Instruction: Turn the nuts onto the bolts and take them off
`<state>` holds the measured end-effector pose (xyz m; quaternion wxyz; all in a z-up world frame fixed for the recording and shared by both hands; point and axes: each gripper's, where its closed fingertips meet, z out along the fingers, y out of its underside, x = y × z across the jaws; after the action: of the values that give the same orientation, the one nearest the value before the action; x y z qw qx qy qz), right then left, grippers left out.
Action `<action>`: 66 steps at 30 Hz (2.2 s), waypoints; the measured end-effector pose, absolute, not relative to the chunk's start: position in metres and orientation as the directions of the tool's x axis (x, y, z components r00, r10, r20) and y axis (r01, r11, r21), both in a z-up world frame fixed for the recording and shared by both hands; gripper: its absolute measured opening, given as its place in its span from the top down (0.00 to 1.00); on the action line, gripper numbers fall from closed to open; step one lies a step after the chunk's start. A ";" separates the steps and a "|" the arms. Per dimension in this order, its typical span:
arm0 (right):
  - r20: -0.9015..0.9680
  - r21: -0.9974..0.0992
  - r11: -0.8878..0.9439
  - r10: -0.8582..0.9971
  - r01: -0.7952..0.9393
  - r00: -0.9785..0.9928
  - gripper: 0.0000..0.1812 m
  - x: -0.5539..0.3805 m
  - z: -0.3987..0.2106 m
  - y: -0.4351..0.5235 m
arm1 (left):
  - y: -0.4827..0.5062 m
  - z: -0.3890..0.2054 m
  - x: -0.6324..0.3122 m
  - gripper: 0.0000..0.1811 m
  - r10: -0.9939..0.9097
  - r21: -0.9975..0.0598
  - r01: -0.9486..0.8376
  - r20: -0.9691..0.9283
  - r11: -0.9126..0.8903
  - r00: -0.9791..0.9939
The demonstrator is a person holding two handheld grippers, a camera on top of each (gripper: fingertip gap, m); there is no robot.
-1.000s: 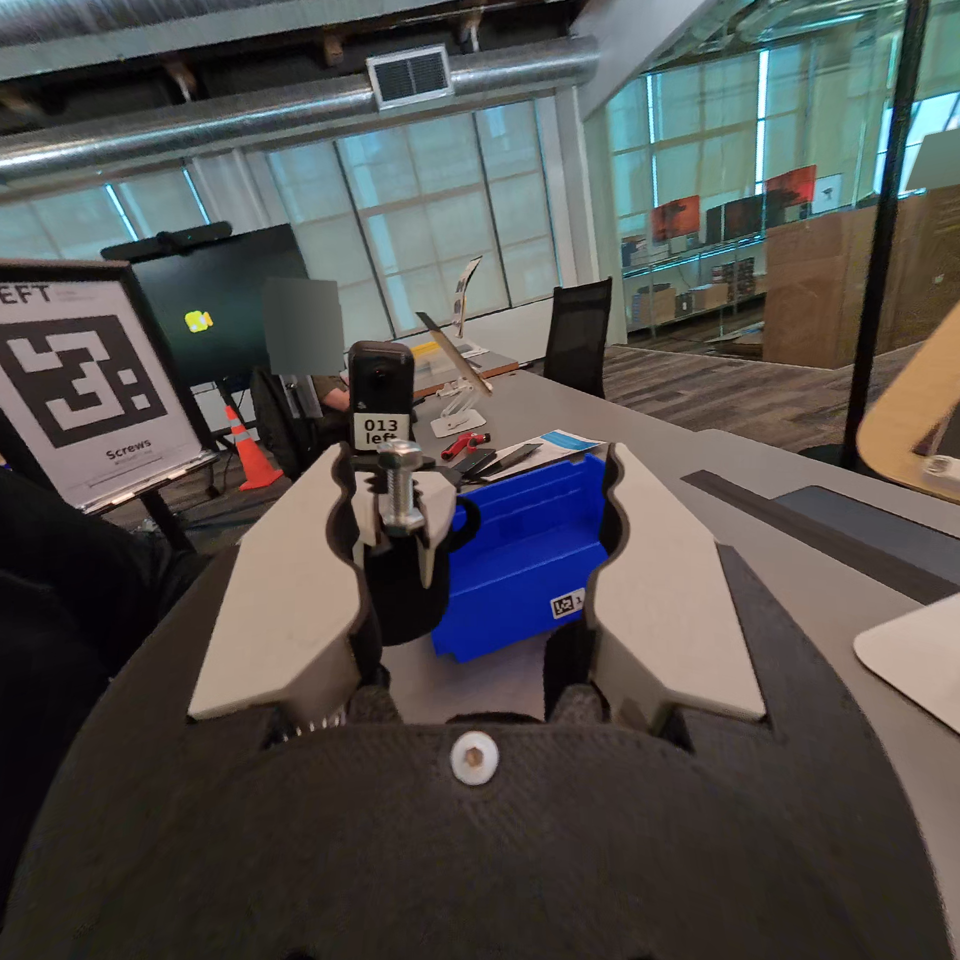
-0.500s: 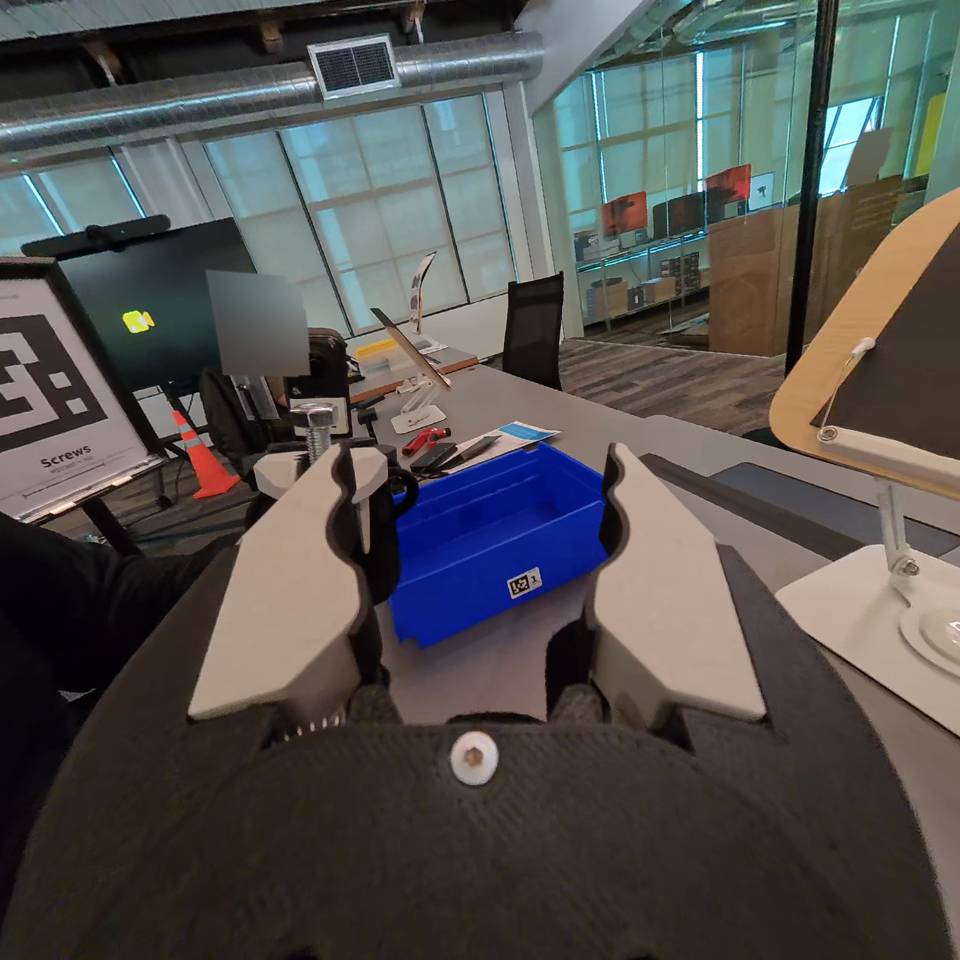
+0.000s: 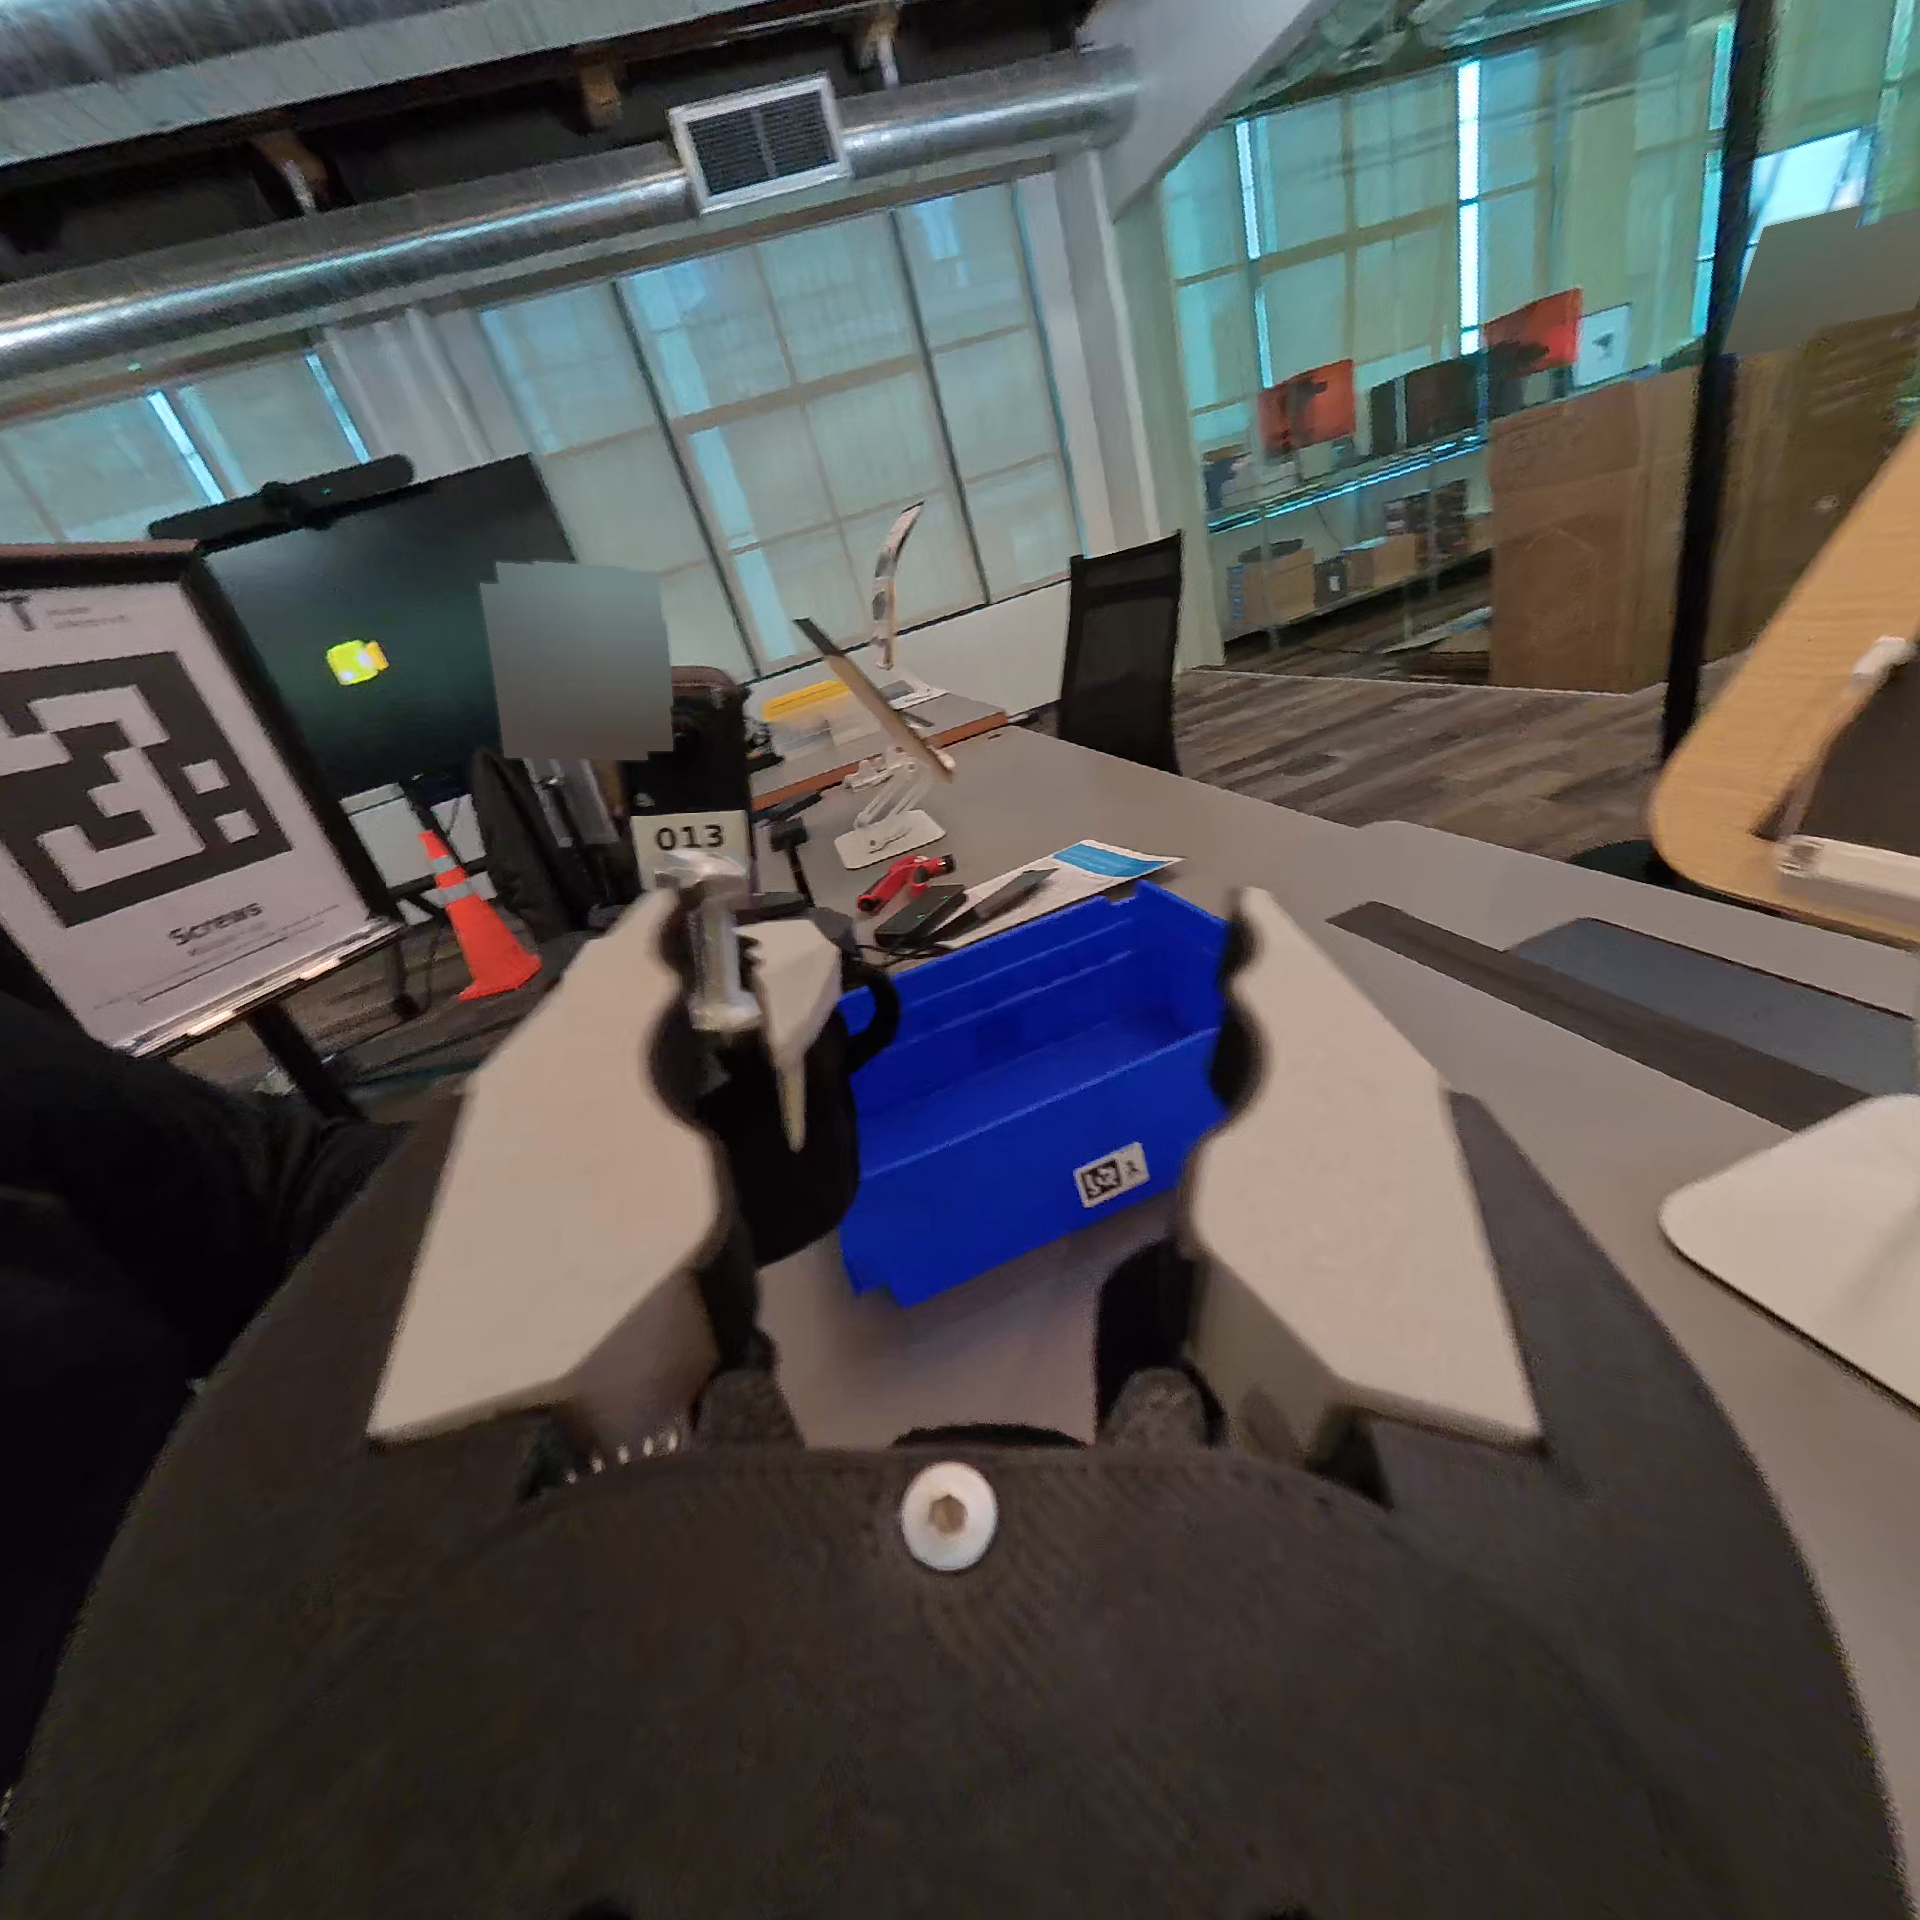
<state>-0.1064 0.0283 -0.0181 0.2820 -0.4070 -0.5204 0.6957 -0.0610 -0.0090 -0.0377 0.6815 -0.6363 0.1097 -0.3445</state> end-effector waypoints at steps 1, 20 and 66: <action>-0.279 -0.951 -0.308 0.823 0.024 -0.495 0.56 -0.106 -0.019 0.036 | -0.012 -0.033 -0.062 0.92 -0.624 -0.939 0.344 0.285 -0.028 0.727; -0.279 -0.953 -0.300 0.823 0.039 -0.495 0.54 -0.106 -0.023 0.037 | -0.012 -0.033 -0.061 0.92 -0.627 -0.940 0.341 0.284 -0.030 0.726; -0.303 -0.943 -0.329 0.796 0.046 -0.525 0.55 -0.105 -0.025 0.034 | -0.009 -0.042 -0.057 0.92 -0.618 -0.952 0.302 0.268 -0.052 0.739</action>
<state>-0.1051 0.0341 -0.0254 0.2657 -0.4088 -0.5146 0.7053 -0.0565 -0.0087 -0.0421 0.6774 -0.6409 0.1234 -0.3394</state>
